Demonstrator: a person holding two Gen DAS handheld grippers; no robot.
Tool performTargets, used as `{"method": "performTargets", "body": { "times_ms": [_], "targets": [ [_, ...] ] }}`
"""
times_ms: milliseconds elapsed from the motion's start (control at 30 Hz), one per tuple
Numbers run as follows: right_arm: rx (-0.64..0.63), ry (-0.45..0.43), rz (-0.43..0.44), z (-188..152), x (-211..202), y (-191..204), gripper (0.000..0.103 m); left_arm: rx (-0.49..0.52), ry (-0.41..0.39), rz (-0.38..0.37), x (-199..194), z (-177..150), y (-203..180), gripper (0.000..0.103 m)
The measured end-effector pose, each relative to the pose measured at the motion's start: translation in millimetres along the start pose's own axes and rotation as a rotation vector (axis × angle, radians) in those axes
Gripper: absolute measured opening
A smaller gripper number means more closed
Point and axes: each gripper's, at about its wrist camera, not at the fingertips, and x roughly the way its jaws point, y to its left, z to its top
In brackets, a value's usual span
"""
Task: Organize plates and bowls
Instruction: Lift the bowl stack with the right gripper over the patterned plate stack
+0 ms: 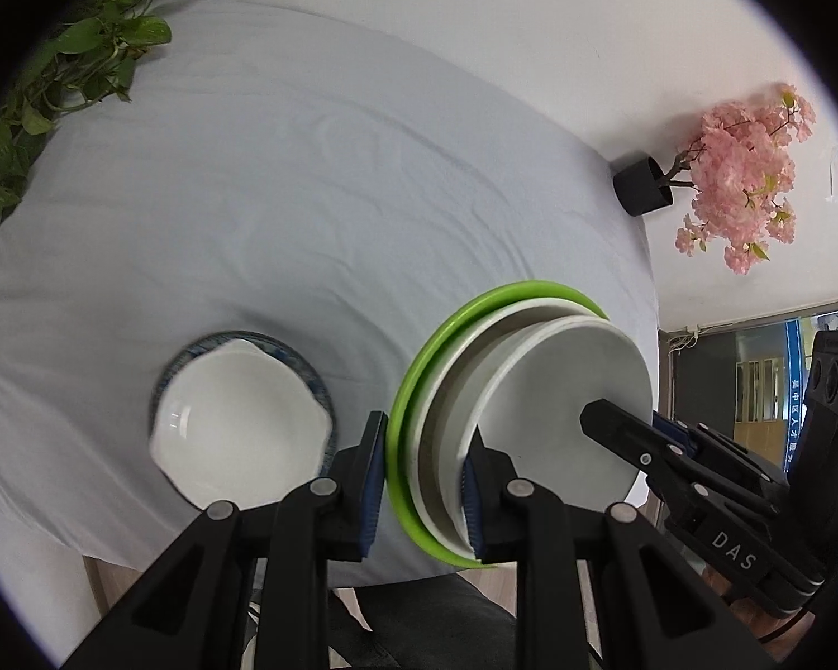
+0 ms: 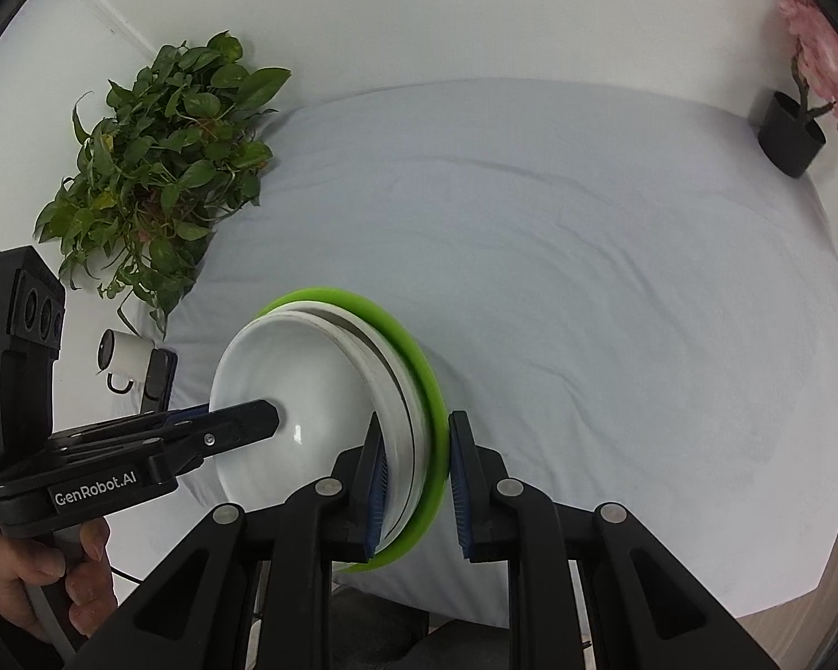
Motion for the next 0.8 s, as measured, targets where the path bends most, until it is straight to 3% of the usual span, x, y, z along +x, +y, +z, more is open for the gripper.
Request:
{"method": "performTargets", "body": {
  "times_ms": [400, 800],
  "targets": [
    [0.036, 0.028, -0.003, 0, 40, 129, 0.018, 0.024, 0.076, -0.005, -32, 4, 83, 0.023],
    [0.084, 0.112, -0.027, -25, 96, 161, 0.017, 0.006, 0.177, -0.004, -3, -8, 132, 0.023]
  ]
}}
